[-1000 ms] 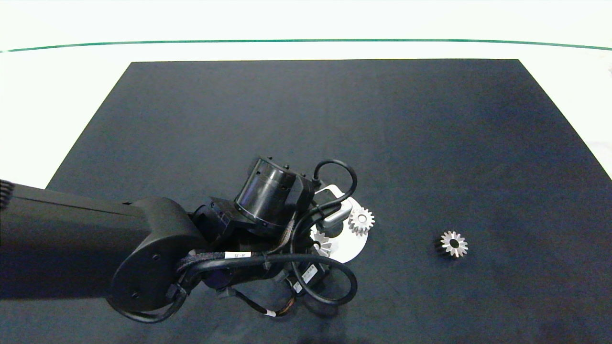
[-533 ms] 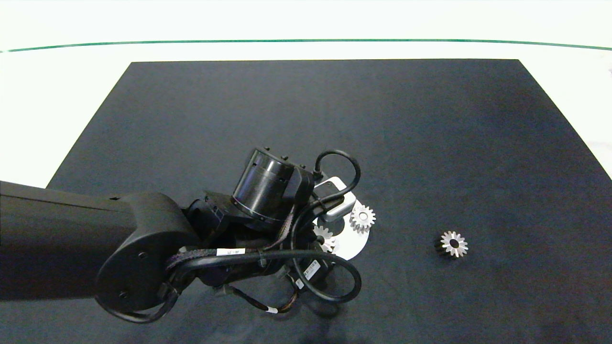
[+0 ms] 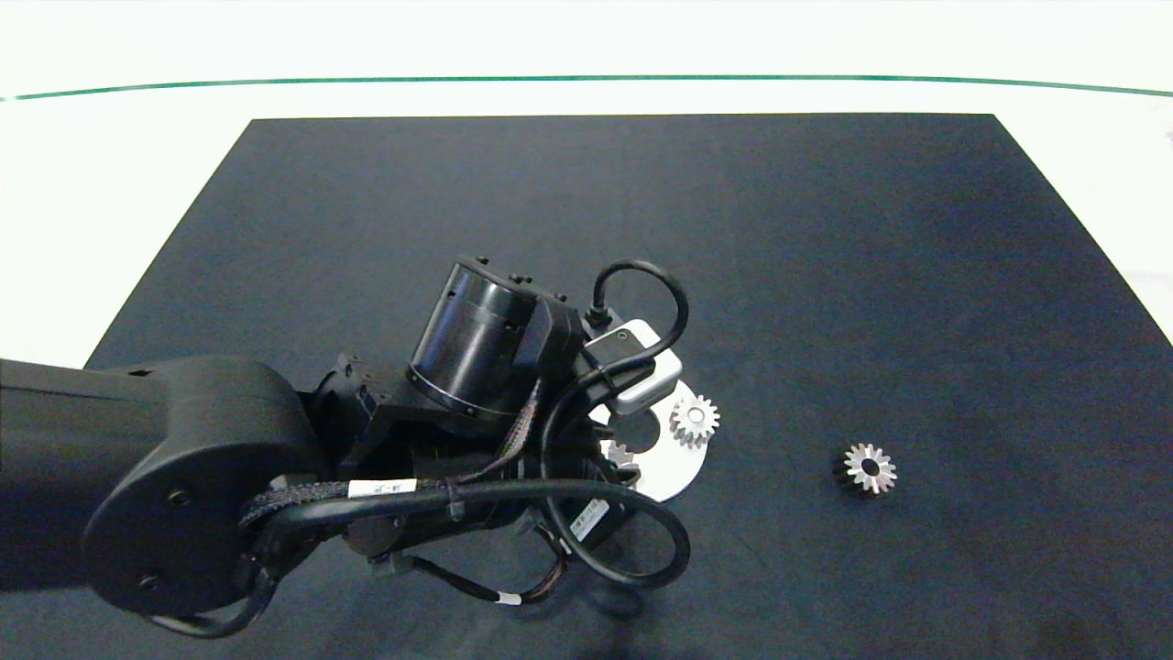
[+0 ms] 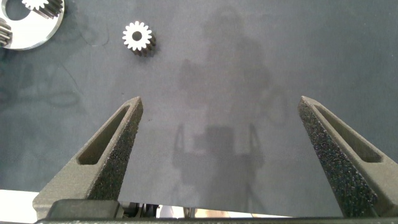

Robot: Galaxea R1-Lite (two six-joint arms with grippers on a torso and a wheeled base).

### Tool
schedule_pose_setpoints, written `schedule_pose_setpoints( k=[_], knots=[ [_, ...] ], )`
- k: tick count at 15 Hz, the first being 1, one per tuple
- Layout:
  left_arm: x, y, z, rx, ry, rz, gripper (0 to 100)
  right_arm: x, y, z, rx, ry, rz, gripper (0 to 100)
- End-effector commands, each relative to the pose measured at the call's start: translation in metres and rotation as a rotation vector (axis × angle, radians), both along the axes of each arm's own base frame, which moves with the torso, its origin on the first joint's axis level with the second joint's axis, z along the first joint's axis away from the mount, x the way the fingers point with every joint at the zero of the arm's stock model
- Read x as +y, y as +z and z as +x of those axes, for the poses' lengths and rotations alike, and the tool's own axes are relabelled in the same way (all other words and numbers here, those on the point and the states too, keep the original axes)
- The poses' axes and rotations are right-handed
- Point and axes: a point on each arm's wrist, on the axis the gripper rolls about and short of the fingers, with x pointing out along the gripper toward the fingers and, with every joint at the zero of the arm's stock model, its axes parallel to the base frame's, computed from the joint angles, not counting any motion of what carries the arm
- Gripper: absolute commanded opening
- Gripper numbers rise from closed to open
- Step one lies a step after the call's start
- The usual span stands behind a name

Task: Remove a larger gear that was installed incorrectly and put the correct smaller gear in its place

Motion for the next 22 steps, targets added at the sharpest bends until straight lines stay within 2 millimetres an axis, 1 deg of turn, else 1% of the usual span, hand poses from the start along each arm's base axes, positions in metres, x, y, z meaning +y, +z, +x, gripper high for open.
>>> schedule_pose_setpoints(
  k=[1, 7, 8, 14, 22],
  knots=[
    [0.006, 0.007, -0.005, -0.011, 0.002, -0.008, 34, 0.0, 0.0, -0.002, -0.004, -0.002, -0.001, 100],
    [0.007, 0.007, -0.004, -0.023, 0.035, 0.004, 34, 0.0, -0.001, -0.002, -0.001, -0.002, -0.003, 100],
    [0.007, 0.007, -0.003, -0.022, 0.038, 0.005, 100, 0.0, -0.001, -0.001, 0.0, -0.002, -0.003, 100],
    [0.005, 0.002, -0.003, 0.014, 0.05, 0.003, 100, 0.0, -0.002, -0.001, 0.003, -0.001, -0.005, 100],
    [-0.004, -0.018, 0.007, 0.045, 0.053, 0.033, 100, 0.0, -0.003, -0.001, 0.006, -0.001, -0.005, 100]
  ],
)
